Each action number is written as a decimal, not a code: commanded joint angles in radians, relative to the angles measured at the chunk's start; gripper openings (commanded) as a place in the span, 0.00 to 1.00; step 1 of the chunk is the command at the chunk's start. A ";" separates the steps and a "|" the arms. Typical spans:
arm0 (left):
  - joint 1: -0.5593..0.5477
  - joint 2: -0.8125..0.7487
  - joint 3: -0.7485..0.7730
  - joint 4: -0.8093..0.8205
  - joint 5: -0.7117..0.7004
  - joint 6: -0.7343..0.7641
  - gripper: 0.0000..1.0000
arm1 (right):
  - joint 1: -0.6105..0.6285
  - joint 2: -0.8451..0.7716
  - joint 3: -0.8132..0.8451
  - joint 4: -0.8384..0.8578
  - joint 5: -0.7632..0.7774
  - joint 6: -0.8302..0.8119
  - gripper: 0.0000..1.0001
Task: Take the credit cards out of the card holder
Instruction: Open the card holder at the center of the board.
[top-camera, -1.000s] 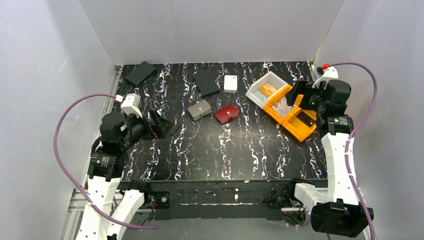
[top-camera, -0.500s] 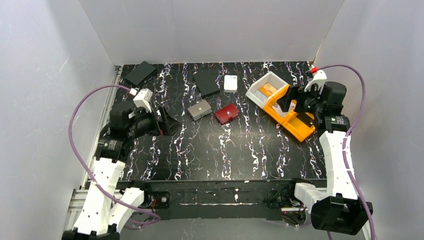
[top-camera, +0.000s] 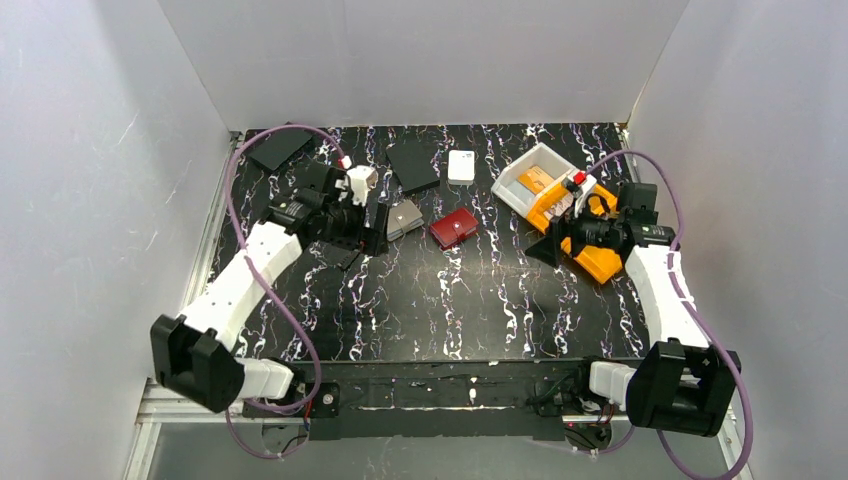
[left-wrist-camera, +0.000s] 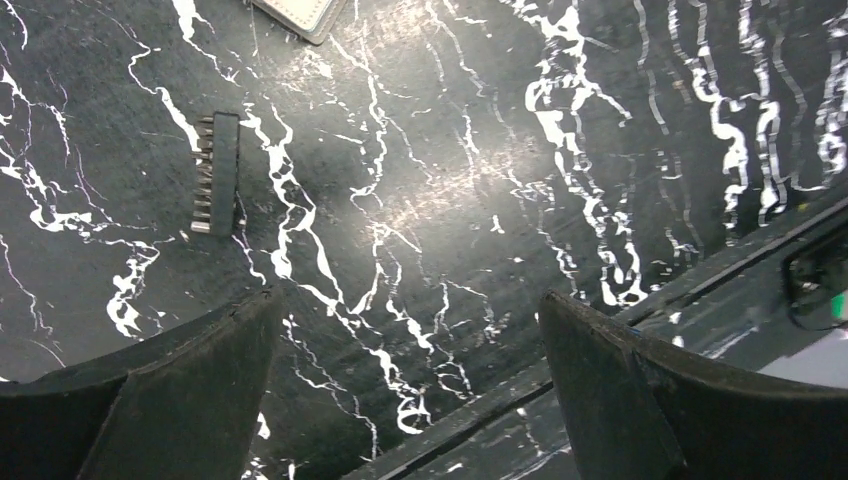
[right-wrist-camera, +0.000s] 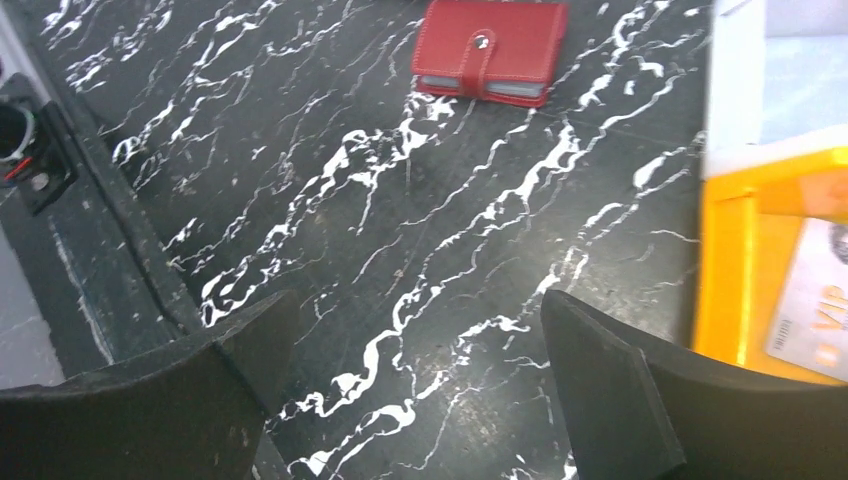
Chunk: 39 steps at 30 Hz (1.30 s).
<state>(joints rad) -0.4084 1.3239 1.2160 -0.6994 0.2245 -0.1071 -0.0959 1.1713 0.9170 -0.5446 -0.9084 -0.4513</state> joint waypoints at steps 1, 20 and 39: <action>0.001 0.109 0.054 0.005 0.003 0.124 0.99 | 0.002 -0.021 -0.043 0.039 -0.120 -0.073 1.00; 0.192 0.724 0.485 0.066 0.340 0.219 0.81 | 0.002 -0.059 -0.095 0.040 -0.138 -0.107 1.00; 0.226 0.907 0.554 0.011 0.506 0.227 0.62 | 0.002 -0.026 -0.096 0.035 -0.132 -0.113 1.00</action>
<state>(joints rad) -0.1911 2.2237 1.7519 -0.6526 0.6559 0.1194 -0.0959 1.1458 0.8207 -0.5220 -1.0205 -0.5509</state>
